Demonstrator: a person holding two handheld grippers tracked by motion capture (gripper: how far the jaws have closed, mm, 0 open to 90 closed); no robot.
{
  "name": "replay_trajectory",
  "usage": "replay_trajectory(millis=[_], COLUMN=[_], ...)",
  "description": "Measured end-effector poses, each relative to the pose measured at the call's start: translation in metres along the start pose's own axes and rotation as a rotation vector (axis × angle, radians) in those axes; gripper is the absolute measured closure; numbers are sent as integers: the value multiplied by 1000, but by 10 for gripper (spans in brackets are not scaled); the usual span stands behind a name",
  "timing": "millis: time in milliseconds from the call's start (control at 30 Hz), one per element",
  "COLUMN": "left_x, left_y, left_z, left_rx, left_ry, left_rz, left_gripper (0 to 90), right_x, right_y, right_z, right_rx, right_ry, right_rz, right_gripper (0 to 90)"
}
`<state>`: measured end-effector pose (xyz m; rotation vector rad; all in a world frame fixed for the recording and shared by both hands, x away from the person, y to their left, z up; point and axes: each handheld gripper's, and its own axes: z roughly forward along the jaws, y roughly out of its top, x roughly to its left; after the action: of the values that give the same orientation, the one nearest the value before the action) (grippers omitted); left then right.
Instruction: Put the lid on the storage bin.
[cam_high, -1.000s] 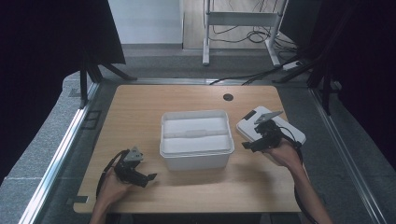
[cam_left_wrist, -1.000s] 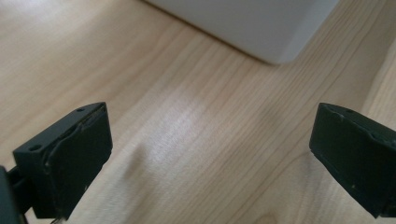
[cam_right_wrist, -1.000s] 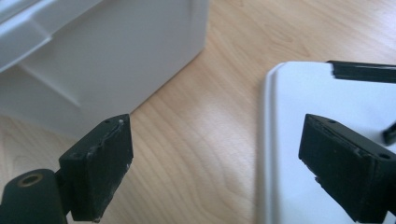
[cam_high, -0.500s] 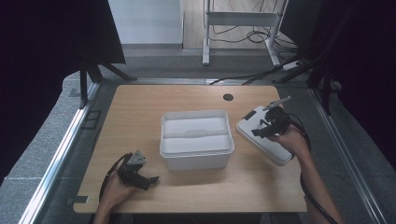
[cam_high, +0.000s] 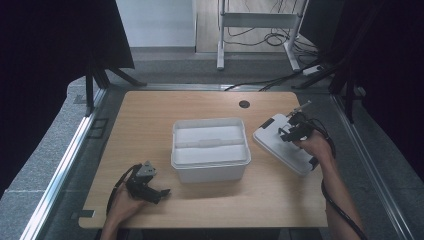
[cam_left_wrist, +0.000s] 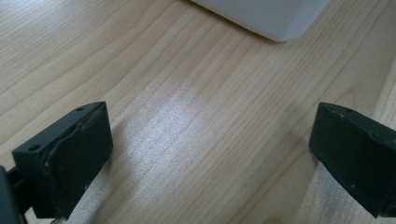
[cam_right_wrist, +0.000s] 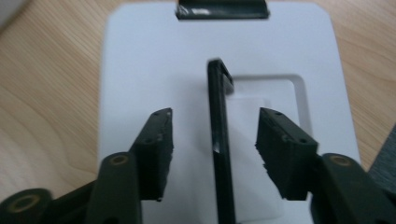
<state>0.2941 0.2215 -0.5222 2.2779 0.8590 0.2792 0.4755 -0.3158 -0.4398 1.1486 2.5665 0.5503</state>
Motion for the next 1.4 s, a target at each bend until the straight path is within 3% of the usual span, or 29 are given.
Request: replay_trajectory(millis=[133,333,467,733,1167,1400], left_x=[0,0,0,0,0,-1], left_y=[0,0,0,0,0,0], left_z=[0,0,0,0,0,0], left_rx=[0,-1,0,-1,-1,-4], left_ry=[0,1,1,2,4,7], left_rz=[0,-1,-1,-2,-3,-8], left_gripper=[0,0,0,0,0,0], right_x=[-4,-4,-3,4,15,15], right_y=[-3,-4,-3,-3,0,0], right_z=[6,8,6,-6,-55,-85], right_rx=[47,57,66,49,2,-12], right_ry=[-4,-29,-48,18,144,182], right_rz=[-18,-64,-87,-130,-267,-320], right_gripper=[627,825,838,838,838,838])
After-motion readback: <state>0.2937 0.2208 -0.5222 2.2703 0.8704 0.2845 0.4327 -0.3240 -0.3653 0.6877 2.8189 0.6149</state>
